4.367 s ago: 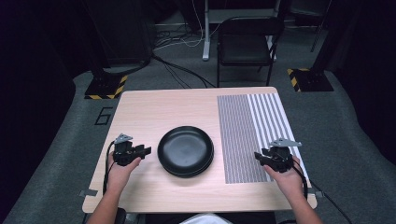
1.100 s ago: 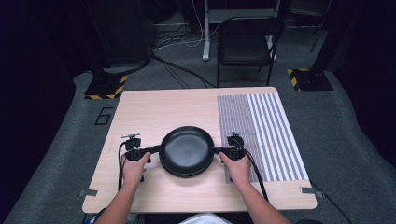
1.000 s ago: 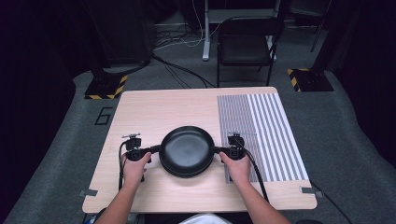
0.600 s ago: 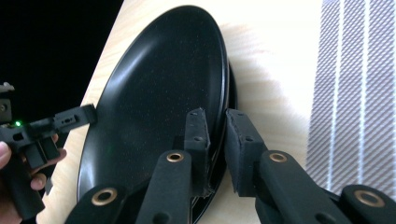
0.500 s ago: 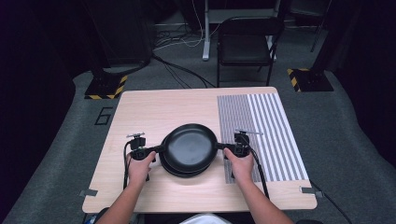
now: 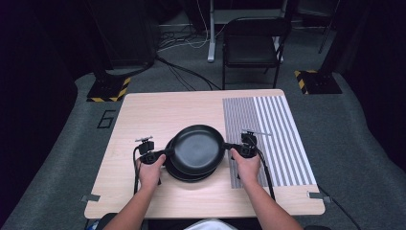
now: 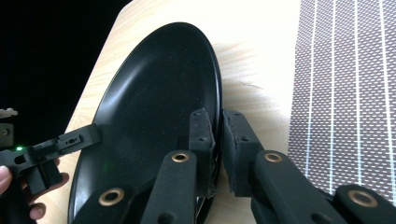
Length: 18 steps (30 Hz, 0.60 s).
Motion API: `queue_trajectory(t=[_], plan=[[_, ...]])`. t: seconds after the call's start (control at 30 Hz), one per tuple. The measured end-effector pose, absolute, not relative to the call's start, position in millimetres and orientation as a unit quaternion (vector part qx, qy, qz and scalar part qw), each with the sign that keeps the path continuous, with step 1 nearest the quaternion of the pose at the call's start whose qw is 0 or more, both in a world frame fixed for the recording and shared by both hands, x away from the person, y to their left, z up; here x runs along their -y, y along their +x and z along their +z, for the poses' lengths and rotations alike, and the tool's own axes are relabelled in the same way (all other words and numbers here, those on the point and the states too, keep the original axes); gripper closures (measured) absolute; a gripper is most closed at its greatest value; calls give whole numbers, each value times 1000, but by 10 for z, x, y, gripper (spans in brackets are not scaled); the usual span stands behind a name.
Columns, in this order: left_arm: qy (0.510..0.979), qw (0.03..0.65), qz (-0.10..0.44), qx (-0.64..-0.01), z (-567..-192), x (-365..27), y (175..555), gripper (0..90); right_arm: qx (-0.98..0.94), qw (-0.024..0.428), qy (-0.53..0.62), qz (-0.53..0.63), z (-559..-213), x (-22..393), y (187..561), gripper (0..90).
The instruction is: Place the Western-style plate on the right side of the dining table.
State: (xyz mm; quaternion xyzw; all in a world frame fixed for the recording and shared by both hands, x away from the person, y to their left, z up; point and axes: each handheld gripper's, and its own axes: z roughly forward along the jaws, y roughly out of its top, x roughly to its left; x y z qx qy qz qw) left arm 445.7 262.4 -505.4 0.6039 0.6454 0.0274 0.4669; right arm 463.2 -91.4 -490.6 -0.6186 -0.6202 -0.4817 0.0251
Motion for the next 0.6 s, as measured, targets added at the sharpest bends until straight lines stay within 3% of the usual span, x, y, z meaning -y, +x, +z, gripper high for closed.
queue_trajectory(t=[0.5, 0.6], plan=[[544, 522, 34, -657, -5214, -2601, 4331, 793, 613, 0, -623, -486, -4916, 866, 4579, 822], [541, 521, 33, -659, -5212, -2598, 4327, 795, 609, -21, -628, -485, -4916, 821, 4542, 823]])
